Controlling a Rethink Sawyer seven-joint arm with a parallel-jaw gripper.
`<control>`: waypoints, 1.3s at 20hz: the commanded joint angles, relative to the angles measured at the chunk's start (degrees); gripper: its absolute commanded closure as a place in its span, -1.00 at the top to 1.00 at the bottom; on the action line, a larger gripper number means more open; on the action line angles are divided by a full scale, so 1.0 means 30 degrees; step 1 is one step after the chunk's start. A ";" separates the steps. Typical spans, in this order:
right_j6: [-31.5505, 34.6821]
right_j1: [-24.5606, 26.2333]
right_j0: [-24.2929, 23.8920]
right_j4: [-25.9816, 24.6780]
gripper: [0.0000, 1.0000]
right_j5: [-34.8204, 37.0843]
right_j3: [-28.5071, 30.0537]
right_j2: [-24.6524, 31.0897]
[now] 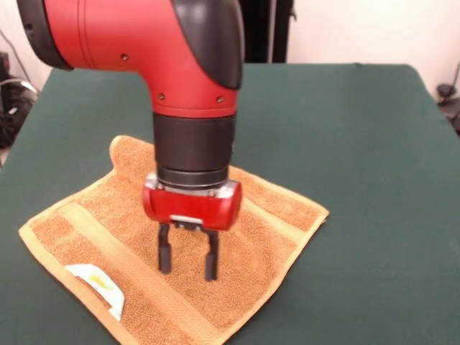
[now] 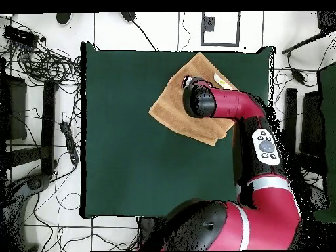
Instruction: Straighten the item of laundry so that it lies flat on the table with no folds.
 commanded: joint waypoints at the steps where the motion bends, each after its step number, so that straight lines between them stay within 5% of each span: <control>1: 0.6081 -0.0198 0.1712 0.2099 1.00 0.2925 0.4879 -0.2445; 8: 1.2478 -0.1077 0.3098 0.8535 1.00 0.3654 0.9543 -0.4503; 12: 1.2131 -0.1015 0.3254 1.0300 1.00 0.3313 1.0592 -0.4680; 26: 0.8979 0.1778 0.1976 0.9095 1.00 0.3624 0.9086 -0.5327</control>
